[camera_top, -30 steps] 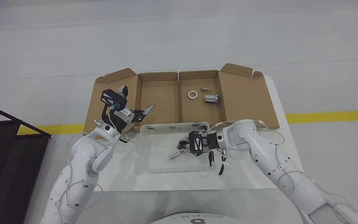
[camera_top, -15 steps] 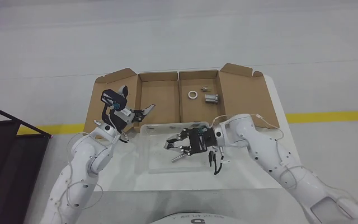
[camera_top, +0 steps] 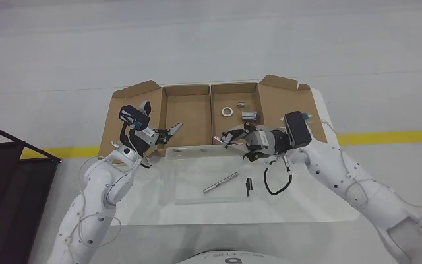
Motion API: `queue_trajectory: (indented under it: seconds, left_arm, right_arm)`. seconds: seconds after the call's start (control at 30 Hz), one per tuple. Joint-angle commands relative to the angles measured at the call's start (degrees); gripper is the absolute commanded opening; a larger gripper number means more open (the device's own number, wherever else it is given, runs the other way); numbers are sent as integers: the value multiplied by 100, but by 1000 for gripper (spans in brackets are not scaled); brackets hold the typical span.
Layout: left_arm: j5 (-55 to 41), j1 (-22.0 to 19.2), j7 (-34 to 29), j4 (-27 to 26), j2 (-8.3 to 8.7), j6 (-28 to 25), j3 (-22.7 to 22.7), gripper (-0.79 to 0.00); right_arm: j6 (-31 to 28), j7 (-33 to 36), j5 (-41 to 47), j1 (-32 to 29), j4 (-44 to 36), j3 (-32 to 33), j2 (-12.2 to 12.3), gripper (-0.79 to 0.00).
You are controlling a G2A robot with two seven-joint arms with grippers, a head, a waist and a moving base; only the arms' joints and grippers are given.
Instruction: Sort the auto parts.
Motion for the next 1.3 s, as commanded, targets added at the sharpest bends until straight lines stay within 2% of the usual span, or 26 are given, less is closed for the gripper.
queue_trajectory:
  seconds: [0.0,0.37,0.63,0.87,1.03,1.27]
  left_arm:
    - [0,0,0,0,0,0,0,0]
    - [0,0,0,0,0,0,0,0]
    - [0,0,0,0,0,0,0,0]
    - [0,0,0,0,0,0,0,0]
    - [0,0,0,0,0,0,0,0]
    - [0,0,0,0,0,0,0,0]
  right_arm:
    - [0,95,207,48,43,-42,16,-785]
    - [138,176,390,-9,6,-35,-7,-785]
    - [0,116,2793,150,-87,-127,-251,-785]
    - [0,385,4680,353,-283,-355,-255,-785]
    - [0,833,5372,329,-243,-191,-236,-785]
    - [0,1366,5619,132,-326,148,-267,-785]
